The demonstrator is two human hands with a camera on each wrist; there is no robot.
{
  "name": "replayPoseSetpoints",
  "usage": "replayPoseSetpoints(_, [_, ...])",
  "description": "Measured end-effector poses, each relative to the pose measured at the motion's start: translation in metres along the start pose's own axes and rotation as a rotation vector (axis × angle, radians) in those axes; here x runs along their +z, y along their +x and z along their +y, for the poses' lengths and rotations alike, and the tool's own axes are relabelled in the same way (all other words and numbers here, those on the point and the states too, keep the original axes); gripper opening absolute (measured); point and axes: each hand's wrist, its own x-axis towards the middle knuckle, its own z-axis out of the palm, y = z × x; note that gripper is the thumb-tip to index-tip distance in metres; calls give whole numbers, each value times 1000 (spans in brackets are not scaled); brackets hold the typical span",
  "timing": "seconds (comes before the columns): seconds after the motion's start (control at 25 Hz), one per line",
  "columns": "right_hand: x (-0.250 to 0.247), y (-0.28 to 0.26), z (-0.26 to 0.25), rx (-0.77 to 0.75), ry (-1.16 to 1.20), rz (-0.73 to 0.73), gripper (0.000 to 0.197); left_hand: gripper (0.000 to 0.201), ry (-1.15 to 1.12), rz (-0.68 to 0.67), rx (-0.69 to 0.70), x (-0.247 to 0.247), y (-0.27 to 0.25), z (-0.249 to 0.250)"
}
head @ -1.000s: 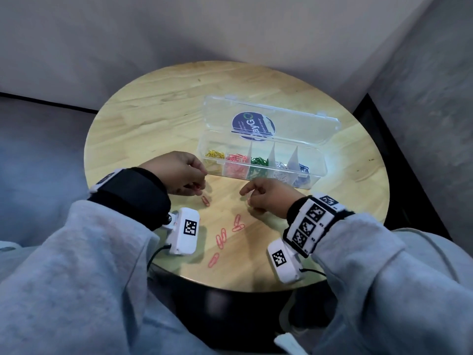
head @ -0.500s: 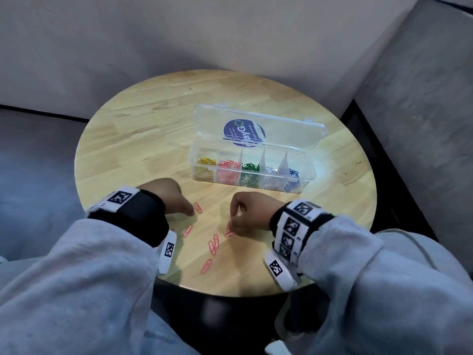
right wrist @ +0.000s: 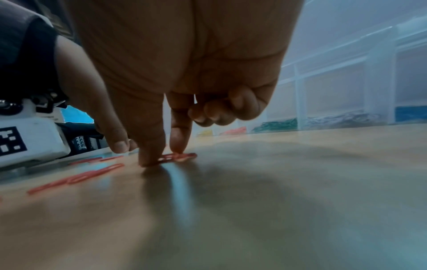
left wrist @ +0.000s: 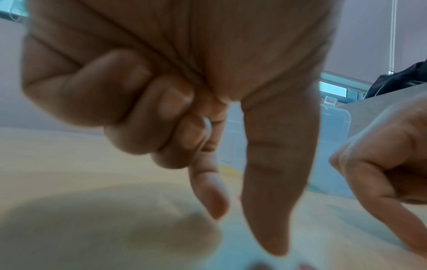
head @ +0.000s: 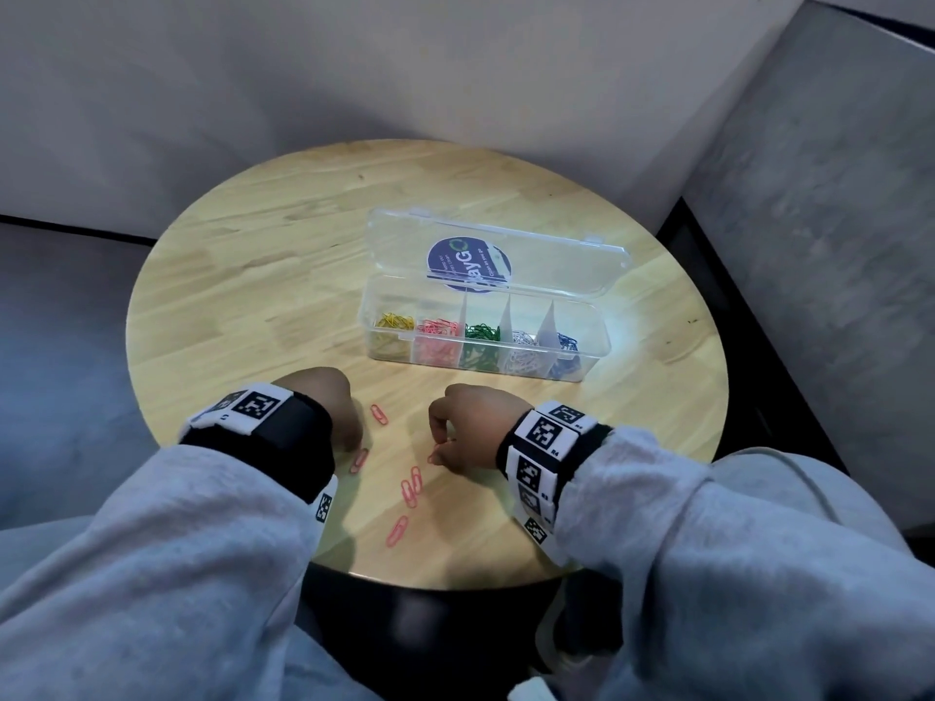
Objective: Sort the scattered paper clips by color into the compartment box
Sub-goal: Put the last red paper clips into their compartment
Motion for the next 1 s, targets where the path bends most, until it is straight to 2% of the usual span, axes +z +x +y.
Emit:
replayPoseSetpoints(0.08, [0,-2,1,-7,-7,-5,29,24,-22,8,-18,-5,1,-5])
replayPoseSetpoints(0.24, [-1,-1,-2,-7,4,-45,18,20,23,-21,-48,1,7,-11])
replayPoseSetpoints(0.52, [-1,-2,2,73,108,-97,15,25,-45,2,0,-13,-2,-17])
replayPoseSetpoints(0.6, [1,-2,6,61,104,-67,12,29,-33,6,-5,-17,-9,-18])
replayPoseSetpoints(0.68, [2,-3,9,51,106,-24,12,30,6,-51,-2,-12,-14,-12])
replayPoseSetpoints(0.8, [1,-5,11,91,97,38,21,30,65,-82,20,3,-13,3])
replayPoseSetpoints(0.92, [-2,-5,13,160,76,24,30,22,137,-45,55,6,-14,12])
replayPoseSetpoints(1.0, [-4,-4,12,183,79,-3,22,22,151,-60,75,4,-19,14])
